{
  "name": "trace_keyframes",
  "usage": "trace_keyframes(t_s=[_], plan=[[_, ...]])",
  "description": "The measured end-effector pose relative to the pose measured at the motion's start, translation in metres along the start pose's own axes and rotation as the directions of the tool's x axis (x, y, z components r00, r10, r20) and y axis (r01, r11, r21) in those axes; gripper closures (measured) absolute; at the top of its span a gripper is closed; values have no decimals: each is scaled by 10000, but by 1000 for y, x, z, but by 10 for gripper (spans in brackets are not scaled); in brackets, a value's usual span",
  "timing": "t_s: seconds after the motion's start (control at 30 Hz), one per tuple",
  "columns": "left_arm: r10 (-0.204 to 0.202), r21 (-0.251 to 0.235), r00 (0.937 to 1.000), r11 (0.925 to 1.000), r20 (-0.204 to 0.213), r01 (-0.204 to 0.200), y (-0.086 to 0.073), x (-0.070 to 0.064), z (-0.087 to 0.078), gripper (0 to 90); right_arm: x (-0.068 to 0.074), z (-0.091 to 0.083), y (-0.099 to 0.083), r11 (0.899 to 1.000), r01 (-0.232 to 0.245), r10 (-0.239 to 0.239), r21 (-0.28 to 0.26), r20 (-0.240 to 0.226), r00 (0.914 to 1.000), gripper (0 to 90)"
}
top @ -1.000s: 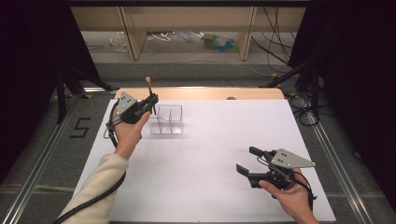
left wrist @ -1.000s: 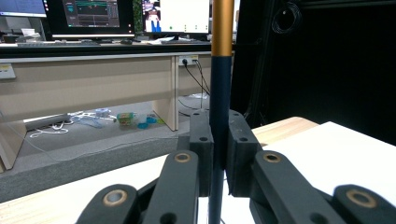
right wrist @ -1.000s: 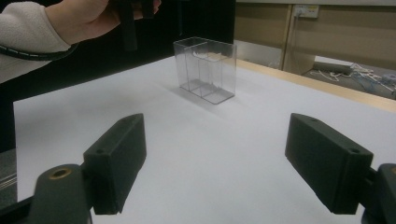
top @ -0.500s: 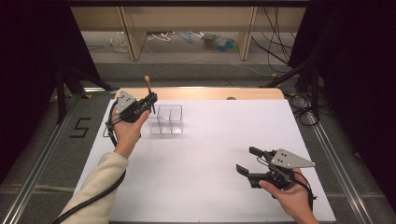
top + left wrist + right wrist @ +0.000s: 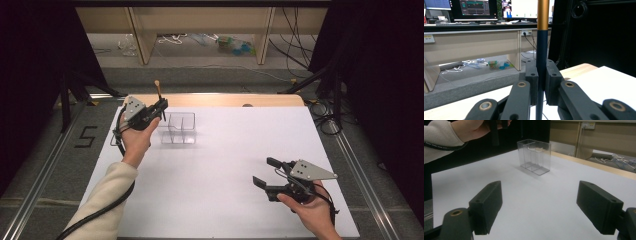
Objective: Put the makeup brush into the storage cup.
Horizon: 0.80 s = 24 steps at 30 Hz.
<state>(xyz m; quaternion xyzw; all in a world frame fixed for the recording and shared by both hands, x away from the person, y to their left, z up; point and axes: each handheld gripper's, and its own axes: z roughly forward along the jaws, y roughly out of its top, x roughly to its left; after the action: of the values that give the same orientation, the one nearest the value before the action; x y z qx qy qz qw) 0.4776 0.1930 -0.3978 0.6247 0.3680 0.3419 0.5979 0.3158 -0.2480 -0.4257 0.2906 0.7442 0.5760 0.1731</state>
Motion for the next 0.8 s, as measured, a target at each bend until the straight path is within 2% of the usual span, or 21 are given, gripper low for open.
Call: trace_keyframes(t_s=[0.47, 0.5, 0.53, 0.63, 0.67, 0.7, 0.73, 0.8], plan=[[34, 30, 10000, 10000, -56, -34, -2, 4, 3, 832, 0, 0, 0, 10000, 25, -25, 3, 51, 10000, 217], [54, 37, 10000, 10000, -78, -53, -2, 5, 3, 832, -1, 1, 0, 9996, 249, -248, -134, 111, 9996, 217], [55, 43, 10000, 10000, -79, -55, -2, 5, 3, 832, -1, 1, 0, 9996, 254, -253, -139, 109, 9996, 217], [29, 71, 9999, 10000, -130, -28, -3, 6, 3, 832, 0, 0, 0, 10000, 39, -39, 4, 49, 10000, 217], [27, 65, 9999, 10000, -115, -26, -3, 6, 4, 832, -2, 1, 0, 9996, 266, -264, -135, 109, 9996, 217], [16, 89, 9999, 10000, -126, -15, -4, 7, 4, 832, -1, -1, 0, 9995, 282, -284, 130, 177, 9994, 217], [23, 104, 9999, 9999, -141, -21, -4, 7, 4, 832, -2, 2, -1, 9994, 258, -257, -237, 47, 9997, 218], [-2, 75, 9999, 10000, -124, 3, -5, 8, 5, 832, 0, 0, 0, 10000, 4, -4, 42, 3, 10000, 218]])
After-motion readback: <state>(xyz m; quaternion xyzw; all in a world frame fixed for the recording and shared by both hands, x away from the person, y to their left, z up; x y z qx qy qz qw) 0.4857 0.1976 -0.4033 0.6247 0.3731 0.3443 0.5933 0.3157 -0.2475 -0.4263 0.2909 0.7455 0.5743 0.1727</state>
